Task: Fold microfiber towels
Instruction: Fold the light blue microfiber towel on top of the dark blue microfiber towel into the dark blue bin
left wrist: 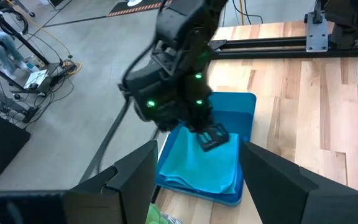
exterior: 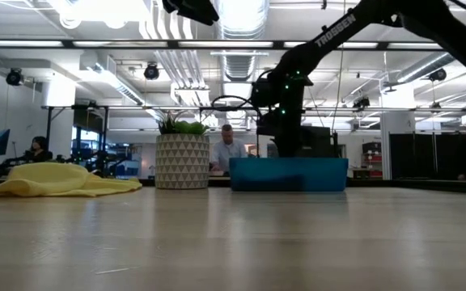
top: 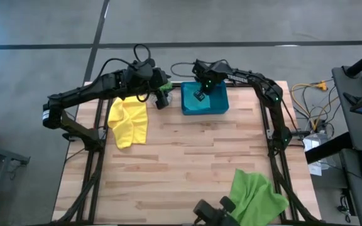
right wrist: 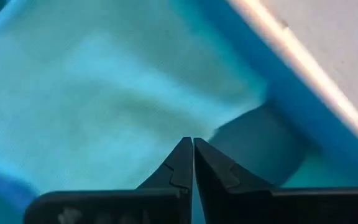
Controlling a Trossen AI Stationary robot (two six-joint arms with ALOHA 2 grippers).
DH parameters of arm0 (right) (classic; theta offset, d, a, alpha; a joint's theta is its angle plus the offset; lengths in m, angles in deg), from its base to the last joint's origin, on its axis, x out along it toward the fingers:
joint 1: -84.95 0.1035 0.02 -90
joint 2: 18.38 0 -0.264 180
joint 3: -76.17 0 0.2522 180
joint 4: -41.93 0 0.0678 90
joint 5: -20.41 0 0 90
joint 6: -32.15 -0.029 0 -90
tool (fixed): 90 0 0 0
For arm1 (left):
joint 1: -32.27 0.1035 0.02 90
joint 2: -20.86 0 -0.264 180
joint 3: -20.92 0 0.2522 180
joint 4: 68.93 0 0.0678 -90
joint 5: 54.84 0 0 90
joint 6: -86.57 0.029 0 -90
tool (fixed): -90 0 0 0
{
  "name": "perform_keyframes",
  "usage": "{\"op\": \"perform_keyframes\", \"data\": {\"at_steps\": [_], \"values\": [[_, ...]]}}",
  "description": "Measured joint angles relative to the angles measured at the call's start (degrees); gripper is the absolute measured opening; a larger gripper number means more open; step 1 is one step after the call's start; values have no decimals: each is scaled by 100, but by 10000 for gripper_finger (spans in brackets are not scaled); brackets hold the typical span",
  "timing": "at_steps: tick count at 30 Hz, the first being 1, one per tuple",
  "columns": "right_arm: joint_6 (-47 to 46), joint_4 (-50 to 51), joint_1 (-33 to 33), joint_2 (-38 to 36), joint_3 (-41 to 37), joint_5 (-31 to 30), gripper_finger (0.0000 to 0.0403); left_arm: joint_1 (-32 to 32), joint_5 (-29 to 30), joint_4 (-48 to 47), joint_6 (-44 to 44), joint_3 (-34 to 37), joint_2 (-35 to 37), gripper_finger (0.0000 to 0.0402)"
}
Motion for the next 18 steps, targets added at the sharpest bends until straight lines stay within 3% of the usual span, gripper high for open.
{"op": "perform_keyframes", "data": {"at_steps": [12, 18], "values": [[-44, 185, 255, -198, -697, 171, 8, -1, 0, 38, 9, 5, -4, 215], [-45, -423, 287, -405, -705, 405, 8, -1, -20, 31, 2, 5, -4, 215]]}}
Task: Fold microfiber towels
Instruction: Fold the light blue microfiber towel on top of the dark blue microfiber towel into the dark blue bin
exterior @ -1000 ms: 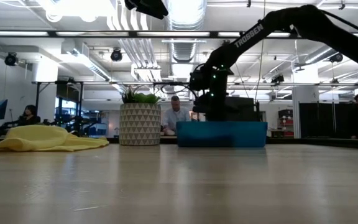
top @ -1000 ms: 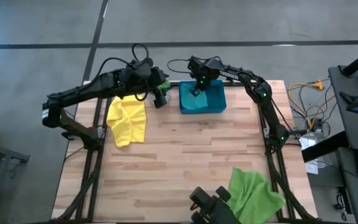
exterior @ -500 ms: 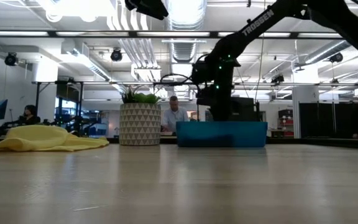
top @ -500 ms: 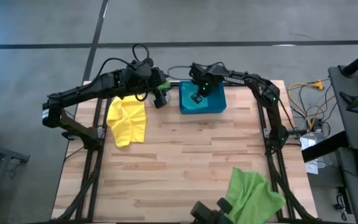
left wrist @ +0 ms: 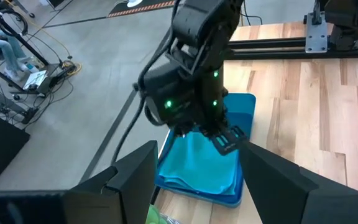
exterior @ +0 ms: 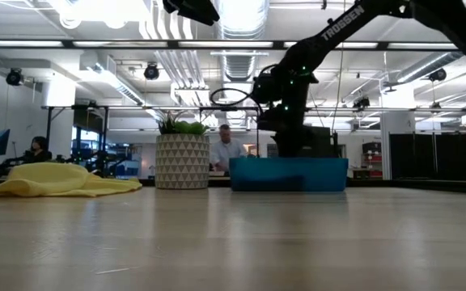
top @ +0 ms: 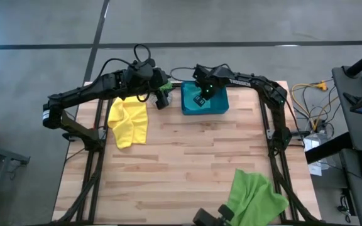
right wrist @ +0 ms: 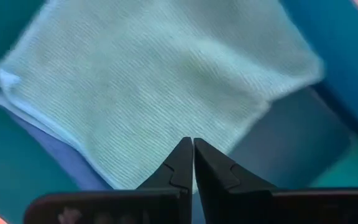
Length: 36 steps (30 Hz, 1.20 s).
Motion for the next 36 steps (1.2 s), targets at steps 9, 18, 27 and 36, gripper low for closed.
{"op": "perform_keyframes", "data": {"at_steps": [9, 18, 27, 36], "values": [[-156, 213, 107, 313, -23, 426, 8, 0, -21, -34, -7, 2, 0, 215], [-21, -245, 63, 39, 72, 15, 8, 0, -38, -145, -38, 4, 0, 215], [-296, -153, -152, 507, 61, 12, 8, 0, -37, -158, -38, 7, 2, 215], [-149, -322, -157, 24, 188, 38, 8, 0, -45, -191, -42, 7, 7, 215]]}}
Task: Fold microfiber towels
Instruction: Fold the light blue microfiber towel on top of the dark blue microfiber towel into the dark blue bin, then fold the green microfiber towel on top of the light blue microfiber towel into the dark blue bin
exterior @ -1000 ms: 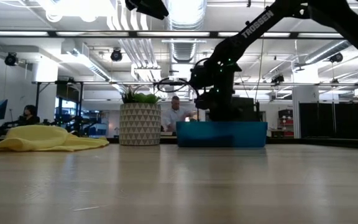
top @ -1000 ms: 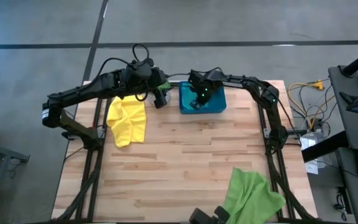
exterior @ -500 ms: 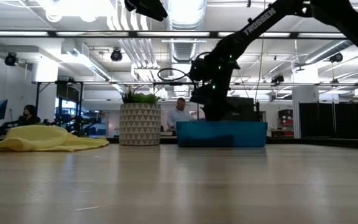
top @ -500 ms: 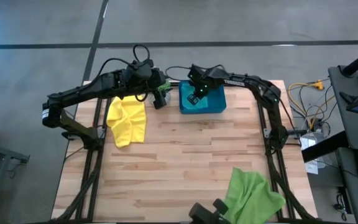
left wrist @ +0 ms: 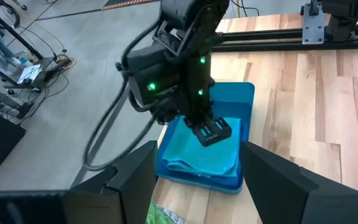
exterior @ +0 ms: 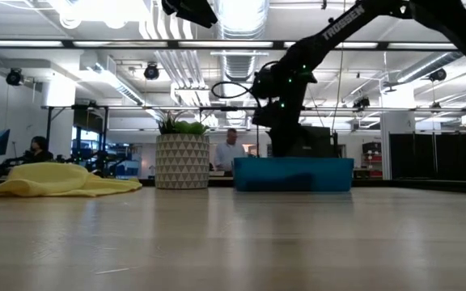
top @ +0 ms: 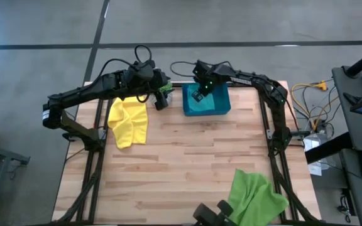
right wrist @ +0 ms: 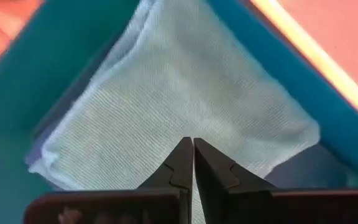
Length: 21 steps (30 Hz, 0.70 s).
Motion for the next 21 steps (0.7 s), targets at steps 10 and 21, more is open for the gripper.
{"op": "perform_keyframes", "data": {"at_steps": [10, 21], "values": [[-309, -584, 336, 497, 194, 171, 8, 0, -7, 9, 0, 0, 0, 215], [-291, -115, 390, 869, 1195, 306, 8, 0, -68, 8, 2, 0, 2, 215]]}}
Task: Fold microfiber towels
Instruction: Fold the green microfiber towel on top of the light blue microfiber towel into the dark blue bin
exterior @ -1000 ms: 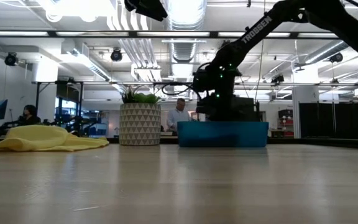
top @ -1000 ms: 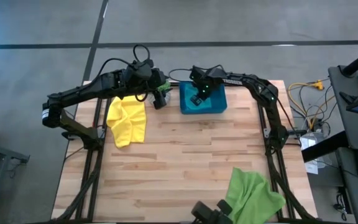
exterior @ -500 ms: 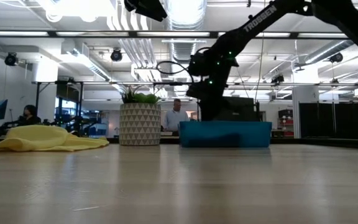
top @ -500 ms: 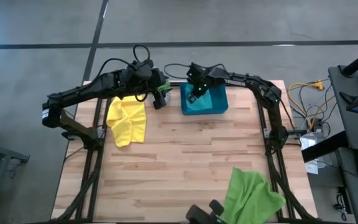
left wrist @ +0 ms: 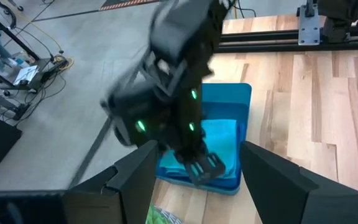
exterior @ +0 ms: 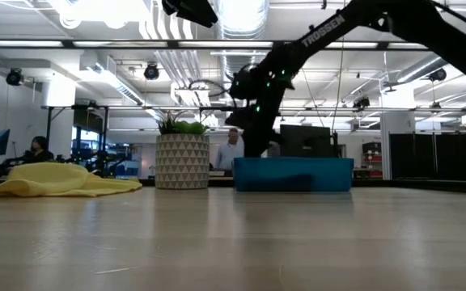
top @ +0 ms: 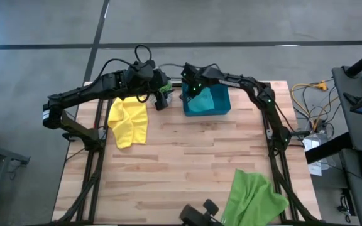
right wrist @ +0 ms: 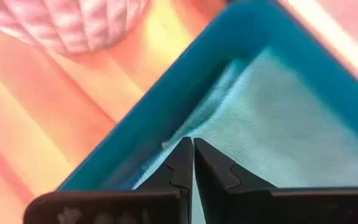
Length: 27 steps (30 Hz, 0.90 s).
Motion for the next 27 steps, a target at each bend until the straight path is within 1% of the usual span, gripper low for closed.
{"op": "perform_keyframes", "data": {"at_steps": [4, 7, 9, 11, 14, 17, 20, 23, 25, 27], "values": [[183, 787, -108, -236, 339, -36, 8, 0, -3, -3, 0, 0, 7, 215], [498, 1277, -121, -591, 445, -44, 8, 2, -6, -3, 8, 0, 7, 215], [773, 1417, -102, -1003, 357, -24, 8, 2, -9, -3, 51, 0, 7, 215], [900, 1507, -37, -1508, 35, 6, 8, 0, -7, -3, 59, 0, 7, 215], [881, 1491, 127, -2405, -744, 20, 8, 2, -9, -3, 32, 0, 7, 215], [457, 1297, 394, -3518, -1727, 28, 8, 1, -11, -2, 10, 5, 8, 215], [-220, 792, 810, -4649, -2853, 31, 8, 2, -11, 24, 7, 64, 9, 215], [-1073, 97, 1361, -5728, -3961, 8, 8, 2, -70, 169, 2, 247, 9, 215], [-1753, -490, 1752, -6391, -4677, 1, 8, 2, -326, 221, -7, 381, 9, 215], [-2450, -1091, 2144, -6909, -5341, -12, 8, 1, -768, 216, -56, 468, -7, 215]]}}
